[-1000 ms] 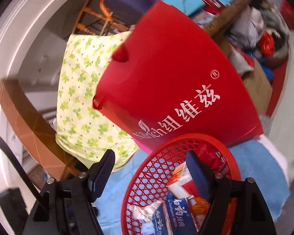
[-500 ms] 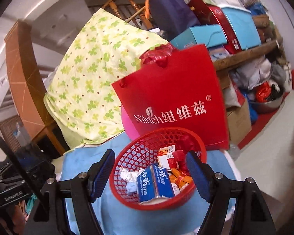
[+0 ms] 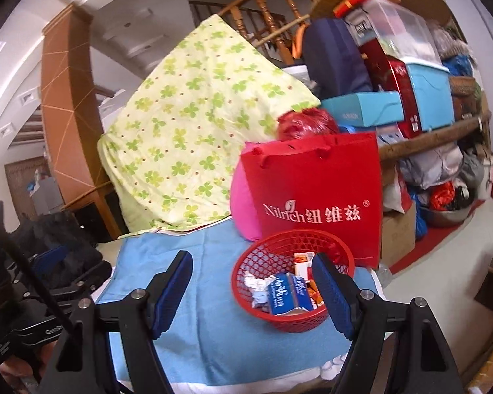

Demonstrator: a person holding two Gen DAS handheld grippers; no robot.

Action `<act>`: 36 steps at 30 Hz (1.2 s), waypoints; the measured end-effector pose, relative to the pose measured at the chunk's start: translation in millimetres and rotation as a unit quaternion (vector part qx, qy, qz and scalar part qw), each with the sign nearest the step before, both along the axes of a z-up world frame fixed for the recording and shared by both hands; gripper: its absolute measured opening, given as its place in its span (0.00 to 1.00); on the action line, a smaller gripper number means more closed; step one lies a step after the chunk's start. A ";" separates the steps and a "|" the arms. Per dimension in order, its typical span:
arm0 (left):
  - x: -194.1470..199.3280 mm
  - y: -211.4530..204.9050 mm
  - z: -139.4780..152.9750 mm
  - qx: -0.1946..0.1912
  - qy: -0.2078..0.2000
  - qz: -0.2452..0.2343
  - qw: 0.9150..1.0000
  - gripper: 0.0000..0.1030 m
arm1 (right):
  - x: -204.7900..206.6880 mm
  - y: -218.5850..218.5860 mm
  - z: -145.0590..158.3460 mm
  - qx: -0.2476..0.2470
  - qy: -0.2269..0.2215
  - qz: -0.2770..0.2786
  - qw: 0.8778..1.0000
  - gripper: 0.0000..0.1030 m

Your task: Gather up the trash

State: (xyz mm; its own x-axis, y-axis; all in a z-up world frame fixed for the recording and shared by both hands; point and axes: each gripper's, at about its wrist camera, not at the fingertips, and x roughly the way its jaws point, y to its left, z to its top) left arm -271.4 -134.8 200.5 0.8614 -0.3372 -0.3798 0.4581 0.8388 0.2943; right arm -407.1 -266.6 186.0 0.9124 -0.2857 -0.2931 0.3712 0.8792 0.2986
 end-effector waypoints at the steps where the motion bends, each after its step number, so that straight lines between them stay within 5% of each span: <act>1: -2.3 3.7 2.2 0.000 -0.004 0.003 1.000 0.95 | -1.5 3.7 2.6 -0.002 0.000 0.000 1.000 0.76; 21: -40.5 40.4 2.9 0.007 0.012 0.013 1.000 0.96 | -24.5 56.2 8.0 -0.071 0.058 -0.038 0.995 0.76; 36: -54.5 45.1 1.3 0.019 0.016 0.016 1.000 0.97 | -35.9 62.1 15.5 -0.089 0.050 -0.047 0.994 0.76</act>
State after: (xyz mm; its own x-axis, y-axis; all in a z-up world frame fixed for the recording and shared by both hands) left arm -326.0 -89.8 201.8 0.8587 -0.2947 -0.4193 0.4413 0.8411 0.3127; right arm -443.0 -204.5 201.5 0.8477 -0.4240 -0.3188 0.4746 0.8747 0.0986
